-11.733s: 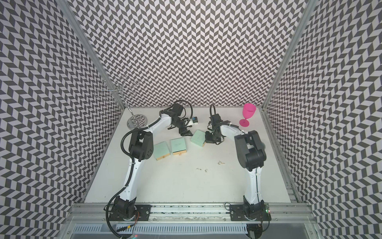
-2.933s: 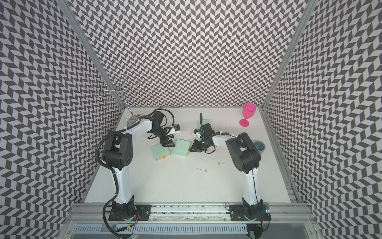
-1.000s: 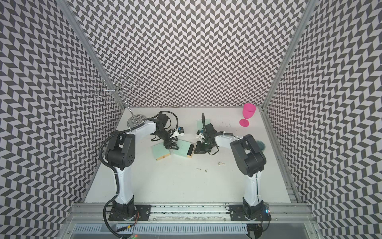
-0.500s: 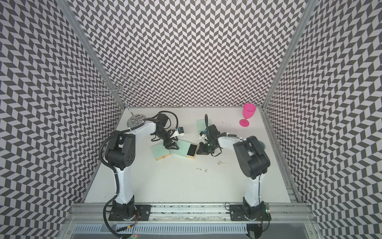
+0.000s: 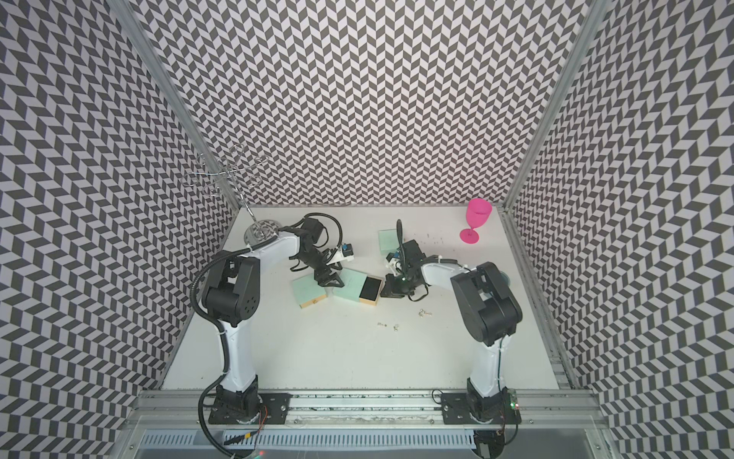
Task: Place the earrings into the drawer-style jewelry box
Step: Open the drawer in the jewelry box.
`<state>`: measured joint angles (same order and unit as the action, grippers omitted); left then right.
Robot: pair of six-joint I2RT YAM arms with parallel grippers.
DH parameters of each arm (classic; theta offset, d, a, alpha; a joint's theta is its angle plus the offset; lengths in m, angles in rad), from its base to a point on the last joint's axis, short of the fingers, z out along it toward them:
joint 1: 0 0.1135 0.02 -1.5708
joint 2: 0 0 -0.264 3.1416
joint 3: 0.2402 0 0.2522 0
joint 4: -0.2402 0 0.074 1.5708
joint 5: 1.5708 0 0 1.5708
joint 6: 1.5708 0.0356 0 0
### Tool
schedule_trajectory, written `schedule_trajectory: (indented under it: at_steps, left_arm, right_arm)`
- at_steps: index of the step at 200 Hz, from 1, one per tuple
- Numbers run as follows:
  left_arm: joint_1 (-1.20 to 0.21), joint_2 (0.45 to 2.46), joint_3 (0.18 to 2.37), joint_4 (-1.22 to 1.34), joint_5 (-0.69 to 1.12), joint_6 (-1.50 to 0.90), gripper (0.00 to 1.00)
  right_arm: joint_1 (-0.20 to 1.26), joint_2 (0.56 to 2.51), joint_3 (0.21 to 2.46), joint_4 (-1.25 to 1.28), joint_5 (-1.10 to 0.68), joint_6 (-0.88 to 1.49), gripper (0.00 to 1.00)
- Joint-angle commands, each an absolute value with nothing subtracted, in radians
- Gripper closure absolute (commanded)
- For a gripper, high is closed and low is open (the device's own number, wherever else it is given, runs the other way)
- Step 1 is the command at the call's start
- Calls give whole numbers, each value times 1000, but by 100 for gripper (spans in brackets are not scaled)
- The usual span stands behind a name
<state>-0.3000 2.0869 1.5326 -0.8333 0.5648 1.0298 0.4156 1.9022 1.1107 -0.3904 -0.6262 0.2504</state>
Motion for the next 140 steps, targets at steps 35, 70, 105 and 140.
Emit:
schedule_trajectory:
  at_steps: [35,70,105,140]
  left_arm:
    - [-291,2109,1509,-817,492,1060,22]
    - [-291,2102,1514,-818,502,1058,21]
    - [-291,2075,1521,-812,521,1058,20]
    - [-291,2050,1555,-819,549,1053,16]
  right_arm:
    - [405,1873,1110,-416,-625,213,98]
    - [405,1875,1107,-406,-634,219,93]
    - [405,1848,1099,-403,-606,224,83]
    - [405,1818,1110,-418,-573,227,80]
